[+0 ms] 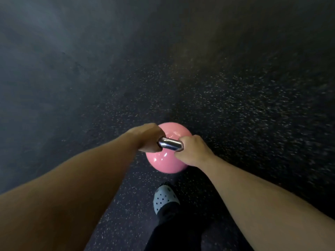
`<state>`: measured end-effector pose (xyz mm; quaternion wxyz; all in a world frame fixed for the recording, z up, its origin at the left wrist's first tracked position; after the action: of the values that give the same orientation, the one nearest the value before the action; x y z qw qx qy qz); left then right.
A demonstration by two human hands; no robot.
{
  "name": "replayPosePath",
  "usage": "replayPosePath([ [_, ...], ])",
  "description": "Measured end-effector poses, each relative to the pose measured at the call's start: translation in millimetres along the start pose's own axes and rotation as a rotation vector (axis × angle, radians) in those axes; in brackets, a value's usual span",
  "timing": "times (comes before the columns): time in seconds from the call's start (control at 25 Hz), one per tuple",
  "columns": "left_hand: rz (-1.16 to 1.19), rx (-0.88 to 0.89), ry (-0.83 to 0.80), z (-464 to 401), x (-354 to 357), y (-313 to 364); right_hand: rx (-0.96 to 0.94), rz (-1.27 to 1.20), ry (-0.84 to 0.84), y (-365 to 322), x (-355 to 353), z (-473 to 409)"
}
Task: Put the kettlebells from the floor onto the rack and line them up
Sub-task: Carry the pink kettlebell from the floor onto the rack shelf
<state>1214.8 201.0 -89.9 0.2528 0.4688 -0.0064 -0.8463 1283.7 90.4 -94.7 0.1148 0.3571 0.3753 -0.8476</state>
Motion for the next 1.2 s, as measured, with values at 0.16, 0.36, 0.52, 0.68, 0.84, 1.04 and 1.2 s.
replayPosePath([
  [0.16,0.005,0.102,-0.042,-26,10,131,0.094,0.058,0.109,98,-72,53],
  [0.36,-0.107,0.368,0.005,-60,9,355,0.320,0.045,0.286,258,-176,168],
  [0.52,-0.221,0.577,-0.011,-71,-1,537,0.505,0.013,0.462,370,-265,270],
  [0.68,-0.358,0.798,-0.019,-53,-9,725,0.658,-0.019,0.628,467,-350,394],
  [0.84,-0.473,1.061,0.006,-20,-5,903,0.767,-0.119,0.765,547,-412,520],
  [1.04,-0.540,1.390,0.101,35,15,1093,0.950,-0.015,0.957,636,-466,667],
  [1.2,-0.544,1.583,0.125,66,39,1210,1.096,-0.011,1.050,686,-499,762],
])
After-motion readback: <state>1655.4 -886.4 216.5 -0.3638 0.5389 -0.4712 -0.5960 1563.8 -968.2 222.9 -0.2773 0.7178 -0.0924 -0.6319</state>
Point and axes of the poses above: each hand's wrist, its own z-axis away from the middle knuckle, its own x-axis out of the palm, y = z × x, the point moved 9 cm from there along -z, towards the middle knuckle, and after that the axes turned 14 degrees about y, right-handed, at the moved point
